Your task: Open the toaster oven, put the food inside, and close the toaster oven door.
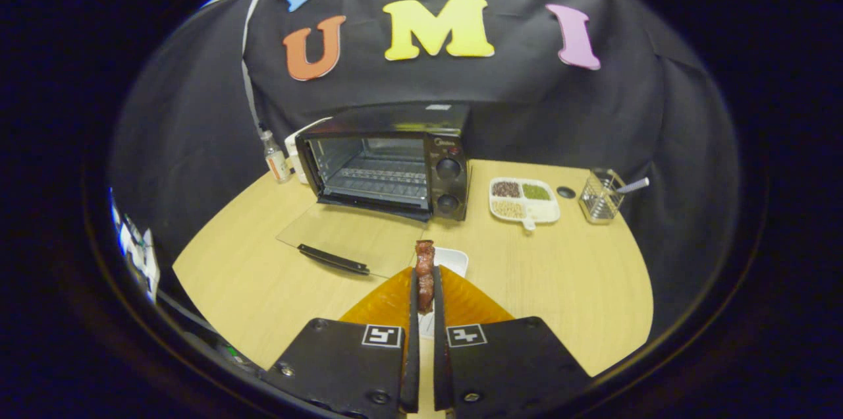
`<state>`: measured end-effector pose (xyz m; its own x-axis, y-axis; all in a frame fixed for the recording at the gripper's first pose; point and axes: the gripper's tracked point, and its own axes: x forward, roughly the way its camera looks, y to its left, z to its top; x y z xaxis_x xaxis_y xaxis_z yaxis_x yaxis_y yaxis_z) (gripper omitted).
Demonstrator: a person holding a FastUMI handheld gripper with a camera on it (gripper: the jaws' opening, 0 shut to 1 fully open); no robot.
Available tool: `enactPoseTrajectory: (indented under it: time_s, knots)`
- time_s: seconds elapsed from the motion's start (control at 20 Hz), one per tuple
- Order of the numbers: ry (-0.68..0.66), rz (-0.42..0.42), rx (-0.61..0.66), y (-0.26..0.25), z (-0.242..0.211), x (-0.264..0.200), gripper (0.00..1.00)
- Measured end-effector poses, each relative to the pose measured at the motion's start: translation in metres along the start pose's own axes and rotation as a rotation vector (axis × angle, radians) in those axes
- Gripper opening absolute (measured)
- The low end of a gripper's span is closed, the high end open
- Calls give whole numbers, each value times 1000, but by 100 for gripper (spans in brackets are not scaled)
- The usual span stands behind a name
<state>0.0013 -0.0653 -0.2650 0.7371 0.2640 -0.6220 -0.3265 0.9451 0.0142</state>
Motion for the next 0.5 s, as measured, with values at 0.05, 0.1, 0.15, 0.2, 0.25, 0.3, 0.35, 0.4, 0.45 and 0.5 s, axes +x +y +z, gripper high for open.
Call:
enactPoseTrajectory:
  time_s: [0.05,0.1,0.15,0.2,0.25,0.3,0.35,0.4,0.45,0.5]
  knots:
    - [-25,-22,-47,7,4,-2,12]
    - [-60,-44,-77,14,12,-4,12]
    - [-98,-59,-96,23,19,-4,12]
    - [-140,-71,-120,32,28,-5,12]
    - [-179,-82,-143,41,35,-3,12]
    - [-210,-93,-162,49,42,-1,12]
    - [-235,-103,-168,57,46,1,12]
    - [-256,-107,-162,65,51,5,12]
    - [-275,-110,-153,72,55,12,12]
    - [-296,-121,-148,79,60,18,12]
